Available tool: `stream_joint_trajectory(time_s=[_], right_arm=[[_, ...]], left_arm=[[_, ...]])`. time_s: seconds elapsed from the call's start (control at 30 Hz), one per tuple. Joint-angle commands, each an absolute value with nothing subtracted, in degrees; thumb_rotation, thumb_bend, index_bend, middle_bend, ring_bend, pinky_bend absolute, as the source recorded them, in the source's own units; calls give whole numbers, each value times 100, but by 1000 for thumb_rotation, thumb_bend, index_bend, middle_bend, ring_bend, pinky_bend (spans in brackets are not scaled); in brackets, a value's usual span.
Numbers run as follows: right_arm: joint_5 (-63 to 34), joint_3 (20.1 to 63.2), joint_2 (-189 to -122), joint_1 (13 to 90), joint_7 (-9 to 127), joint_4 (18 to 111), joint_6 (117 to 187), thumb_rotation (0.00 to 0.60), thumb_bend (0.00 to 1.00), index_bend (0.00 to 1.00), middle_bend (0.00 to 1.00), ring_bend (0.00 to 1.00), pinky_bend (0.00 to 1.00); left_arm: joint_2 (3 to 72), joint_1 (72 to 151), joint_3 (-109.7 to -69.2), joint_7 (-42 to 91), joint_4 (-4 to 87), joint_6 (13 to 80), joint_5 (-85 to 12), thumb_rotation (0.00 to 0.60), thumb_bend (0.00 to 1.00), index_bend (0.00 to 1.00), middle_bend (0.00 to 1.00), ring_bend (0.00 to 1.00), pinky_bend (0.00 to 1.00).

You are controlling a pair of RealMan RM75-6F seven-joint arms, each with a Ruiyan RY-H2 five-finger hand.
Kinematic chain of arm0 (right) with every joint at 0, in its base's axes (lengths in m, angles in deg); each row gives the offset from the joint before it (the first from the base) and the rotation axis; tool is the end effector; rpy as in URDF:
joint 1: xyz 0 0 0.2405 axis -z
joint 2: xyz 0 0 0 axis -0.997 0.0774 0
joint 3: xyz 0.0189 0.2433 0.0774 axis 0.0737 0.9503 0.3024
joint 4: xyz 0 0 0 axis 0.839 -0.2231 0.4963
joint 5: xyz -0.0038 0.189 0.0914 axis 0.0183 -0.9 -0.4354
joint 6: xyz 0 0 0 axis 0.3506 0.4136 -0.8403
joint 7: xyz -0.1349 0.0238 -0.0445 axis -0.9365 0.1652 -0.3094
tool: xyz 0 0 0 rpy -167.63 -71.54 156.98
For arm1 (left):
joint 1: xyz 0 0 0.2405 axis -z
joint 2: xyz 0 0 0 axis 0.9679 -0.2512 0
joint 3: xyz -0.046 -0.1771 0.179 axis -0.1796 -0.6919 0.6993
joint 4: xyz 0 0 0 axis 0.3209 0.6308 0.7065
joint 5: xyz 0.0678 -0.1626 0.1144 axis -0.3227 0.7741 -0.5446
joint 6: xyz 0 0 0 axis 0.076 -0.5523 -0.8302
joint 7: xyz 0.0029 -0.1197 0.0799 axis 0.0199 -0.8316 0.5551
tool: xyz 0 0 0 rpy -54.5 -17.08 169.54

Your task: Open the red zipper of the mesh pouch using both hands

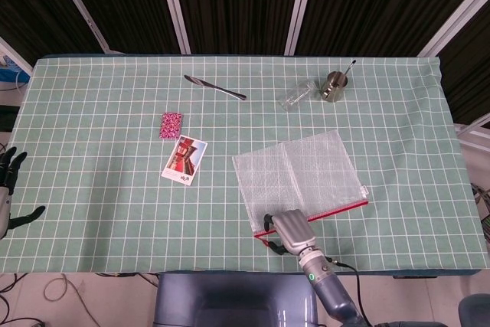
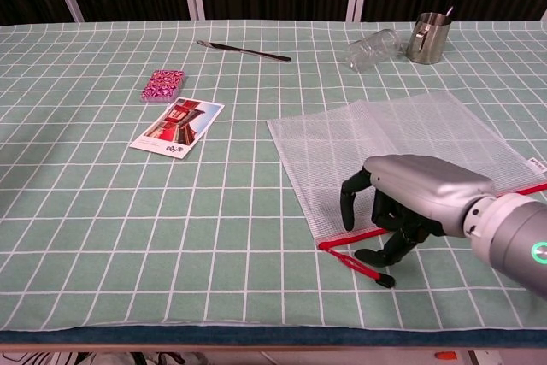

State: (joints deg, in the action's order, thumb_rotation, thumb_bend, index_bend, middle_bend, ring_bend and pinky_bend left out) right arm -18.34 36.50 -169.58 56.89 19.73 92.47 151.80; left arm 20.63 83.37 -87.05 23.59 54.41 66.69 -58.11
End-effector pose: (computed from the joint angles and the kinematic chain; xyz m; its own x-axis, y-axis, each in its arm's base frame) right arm -0.1339 -0.2278 -0.0610 0.3445 -0.4344 0.8322 -0.9293 -0.2835 0.2367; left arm -0.3254 0.2106 0.1697 0.4496 -0.0688 0.8906 0.8931 0.0146 -0.4497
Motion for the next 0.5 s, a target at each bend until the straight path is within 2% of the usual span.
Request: stream_joint_trajectory(time_s=[0.03,0.5], right_arm=[[-1915,3620,-17030,5699,1963,9175,15225,600,357,514,1000,1000,977],[-1984,3452,-17217,5771,1941,9245,15508,600,358,514,1000,1000,978]], left_arm=[[2061,8339,-8704,2363,5446,6662,-5806,600,57,0,0,0,0],[2054,8344,-8703,2337,5460,6663,-5815,600,58,0,0,0,0]])
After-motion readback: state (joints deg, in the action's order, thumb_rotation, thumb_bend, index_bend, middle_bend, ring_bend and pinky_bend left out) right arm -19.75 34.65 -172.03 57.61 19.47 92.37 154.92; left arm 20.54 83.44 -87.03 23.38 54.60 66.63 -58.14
